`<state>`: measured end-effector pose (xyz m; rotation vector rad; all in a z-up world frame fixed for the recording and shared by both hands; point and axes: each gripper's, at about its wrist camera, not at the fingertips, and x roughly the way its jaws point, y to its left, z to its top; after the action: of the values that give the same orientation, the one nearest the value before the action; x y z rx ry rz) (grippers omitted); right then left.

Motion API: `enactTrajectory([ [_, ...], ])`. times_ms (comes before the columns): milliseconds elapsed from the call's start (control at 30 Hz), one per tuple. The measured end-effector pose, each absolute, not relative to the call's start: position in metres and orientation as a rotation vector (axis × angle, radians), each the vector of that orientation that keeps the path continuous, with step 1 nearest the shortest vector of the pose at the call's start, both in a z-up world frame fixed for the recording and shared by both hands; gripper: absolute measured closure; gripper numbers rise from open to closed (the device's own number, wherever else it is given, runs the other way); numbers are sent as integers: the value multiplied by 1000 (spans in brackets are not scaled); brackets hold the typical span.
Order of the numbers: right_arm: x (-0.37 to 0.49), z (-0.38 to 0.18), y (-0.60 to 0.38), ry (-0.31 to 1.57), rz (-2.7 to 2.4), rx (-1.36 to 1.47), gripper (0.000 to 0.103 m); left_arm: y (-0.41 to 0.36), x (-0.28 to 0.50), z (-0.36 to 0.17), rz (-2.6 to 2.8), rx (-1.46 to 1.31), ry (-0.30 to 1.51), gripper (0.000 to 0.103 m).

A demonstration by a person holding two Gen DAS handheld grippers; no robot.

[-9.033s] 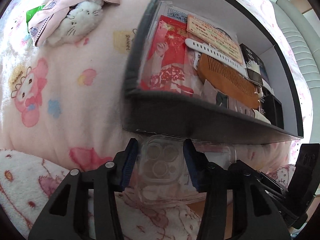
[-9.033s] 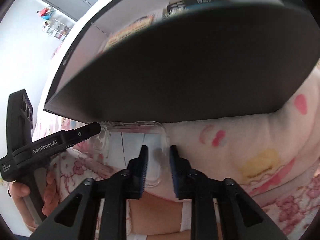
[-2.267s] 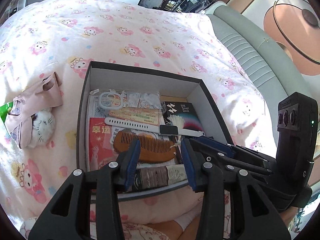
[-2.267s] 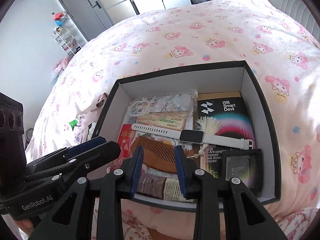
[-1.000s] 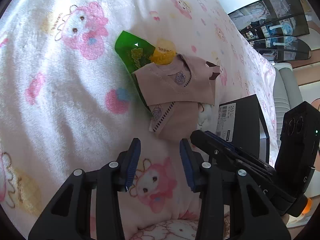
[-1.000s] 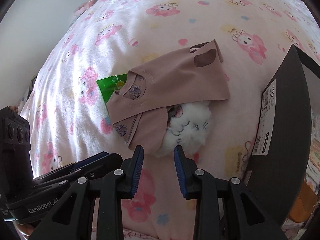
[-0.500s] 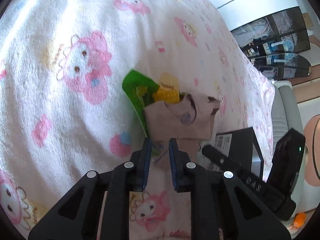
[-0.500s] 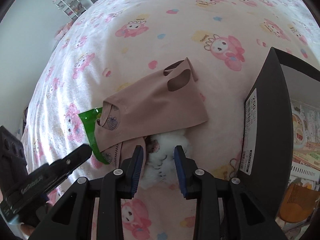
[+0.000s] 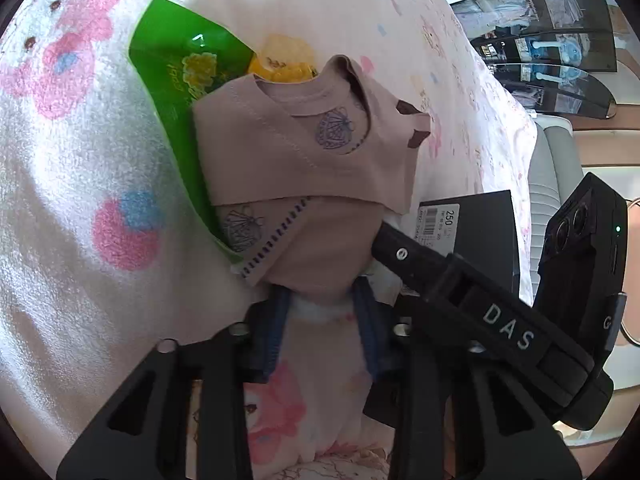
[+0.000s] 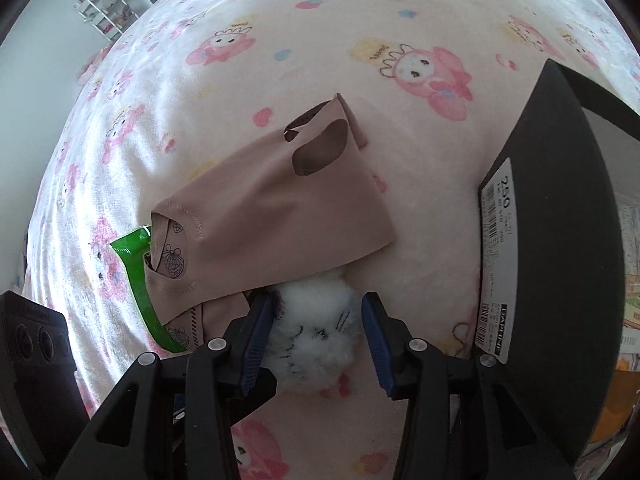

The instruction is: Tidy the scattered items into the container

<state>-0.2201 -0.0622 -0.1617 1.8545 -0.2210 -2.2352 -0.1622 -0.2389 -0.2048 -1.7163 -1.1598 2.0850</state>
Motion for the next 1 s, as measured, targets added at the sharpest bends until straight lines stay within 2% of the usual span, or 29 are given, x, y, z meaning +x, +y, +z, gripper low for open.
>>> enactTrajectory([
  [100, -219, -164, -61, -252, -2185, 1845, 59, -243, -155, -198, 2126, -1677, -1165, 87],
  [267, -204, -148, -64, -315, -2059, 1797, 59, -263, -134, -173, 2253, -1615, -1161, 89],
  [367, -182, -134, -72, -307, -1948, 1751, 59, -285, -115, -161, 2317, -1572, -1218, 90],
  [467, -159, -125, -80, -275, -1866, 1700, 59, -305, -109, -160, 2354, -1567, -1261, 90],
  [533, -149, -120, -84, -186, -1919, 1668, 59, -314, -105, -168, 2352, -1585, -1287, 90],
  [633, -147, -118, -81, -95, -2032, 1651, 59, -314, -103, -184, 2277, -1622, -1332, 81],
  [700, -152, -123, -68, -100, -2067, 1671, 59, -311, -103, -191, 2249, -1616, -1344, 71],
  [767, -150, -128, -62, -118, -2078, 1691, 59, -302, -108, -197, 2227, -1613, -1341, 68],
  [900, -150, -149, -58, -174, -2038, 1760, 59, -293, -117, -205, 2222, -1648, -1304, 66],
  [1000, -154, -158, -60, -200, -1985, 1775, 59, -287, -120, -209, 2235, -1693, -1245, 69],
])
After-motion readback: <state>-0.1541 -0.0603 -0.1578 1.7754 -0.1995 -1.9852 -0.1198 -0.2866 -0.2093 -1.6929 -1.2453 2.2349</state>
